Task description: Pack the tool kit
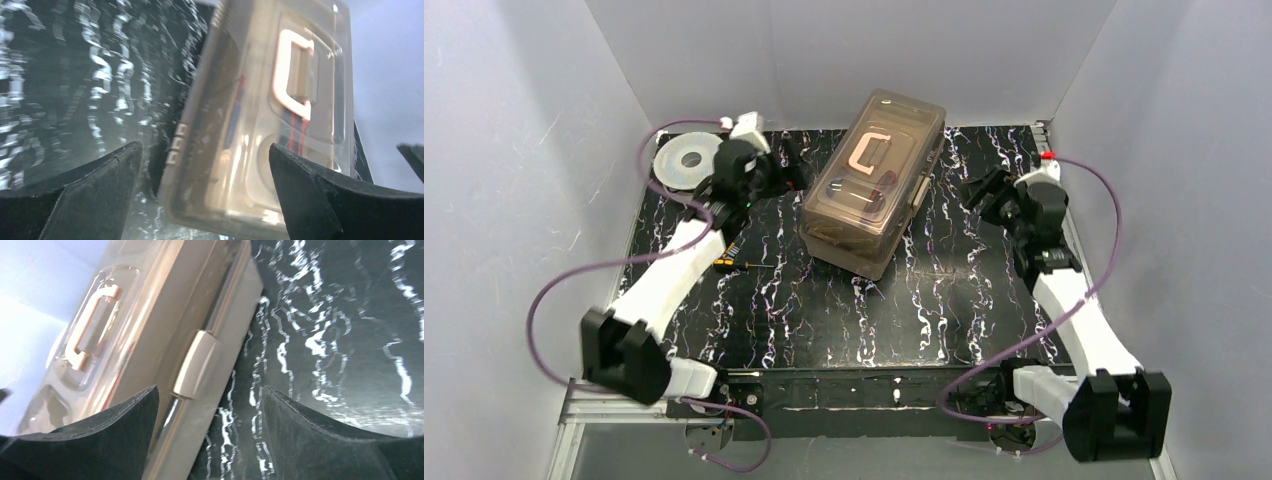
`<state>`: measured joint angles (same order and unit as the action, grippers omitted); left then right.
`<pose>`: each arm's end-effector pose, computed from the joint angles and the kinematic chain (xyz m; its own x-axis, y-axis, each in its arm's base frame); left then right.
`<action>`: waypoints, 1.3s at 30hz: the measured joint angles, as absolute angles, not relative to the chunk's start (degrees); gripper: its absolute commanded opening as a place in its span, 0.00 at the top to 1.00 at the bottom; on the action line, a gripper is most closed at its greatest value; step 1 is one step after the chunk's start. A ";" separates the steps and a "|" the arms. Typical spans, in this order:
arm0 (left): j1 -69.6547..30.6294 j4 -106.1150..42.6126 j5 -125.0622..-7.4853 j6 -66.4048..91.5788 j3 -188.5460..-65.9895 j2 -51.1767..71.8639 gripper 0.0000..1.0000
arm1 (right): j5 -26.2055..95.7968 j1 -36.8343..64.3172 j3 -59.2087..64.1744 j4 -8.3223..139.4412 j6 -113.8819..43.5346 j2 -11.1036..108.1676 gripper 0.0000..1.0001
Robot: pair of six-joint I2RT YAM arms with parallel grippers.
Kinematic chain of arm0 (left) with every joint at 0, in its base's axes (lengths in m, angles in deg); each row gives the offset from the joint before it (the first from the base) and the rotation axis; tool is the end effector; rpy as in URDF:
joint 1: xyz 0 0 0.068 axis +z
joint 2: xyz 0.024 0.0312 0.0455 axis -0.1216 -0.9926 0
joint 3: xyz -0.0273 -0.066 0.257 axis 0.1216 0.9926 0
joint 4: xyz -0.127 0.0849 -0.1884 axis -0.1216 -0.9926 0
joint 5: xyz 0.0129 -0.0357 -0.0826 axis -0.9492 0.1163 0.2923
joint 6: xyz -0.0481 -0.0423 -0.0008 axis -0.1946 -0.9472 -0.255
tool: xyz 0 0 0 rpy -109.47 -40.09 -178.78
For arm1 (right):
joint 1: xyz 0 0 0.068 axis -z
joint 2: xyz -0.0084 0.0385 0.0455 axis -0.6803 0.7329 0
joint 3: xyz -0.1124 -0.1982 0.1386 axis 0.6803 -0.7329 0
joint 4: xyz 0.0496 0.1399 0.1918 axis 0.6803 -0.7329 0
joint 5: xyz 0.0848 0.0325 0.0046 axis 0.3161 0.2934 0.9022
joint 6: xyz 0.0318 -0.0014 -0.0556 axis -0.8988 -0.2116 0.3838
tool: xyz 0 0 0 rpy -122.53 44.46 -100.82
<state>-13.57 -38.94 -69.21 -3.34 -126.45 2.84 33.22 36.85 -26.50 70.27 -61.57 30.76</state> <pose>0.3155 -0.1232 0.3477 -0.4378 -0.3269 -0.8375 0.2601 0.8457 -0.4660 0.2552 0.0322 0.3100 -0.2939 0.5167 -0.8042 -0.0548 0.8308 0.5538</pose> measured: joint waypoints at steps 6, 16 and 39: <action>-12.83 -31.40 -86.57 -3.03 -110.17 22.14 0.02 | 25.35 36.91 -41.97 86.10 -54.53 24.05 0.15; -12.72 -14.54 -107.20 8.51 -84.70 22.11 0.02 | 17.79 37.31 -48.03 102.27 -36.30 35.66 0.13; -7.67 9.80 -113.50 24.07 -76.99 6.07 0.04 | 17.13 41.94 -60.92 118.23 -32.09 44.16 0.06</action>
<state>-7.67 9.80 -113.50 24.07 -76.99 6.07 17.13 41.94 -60.92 118.23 -32.09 44.16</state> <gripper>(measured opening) 0.981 0.941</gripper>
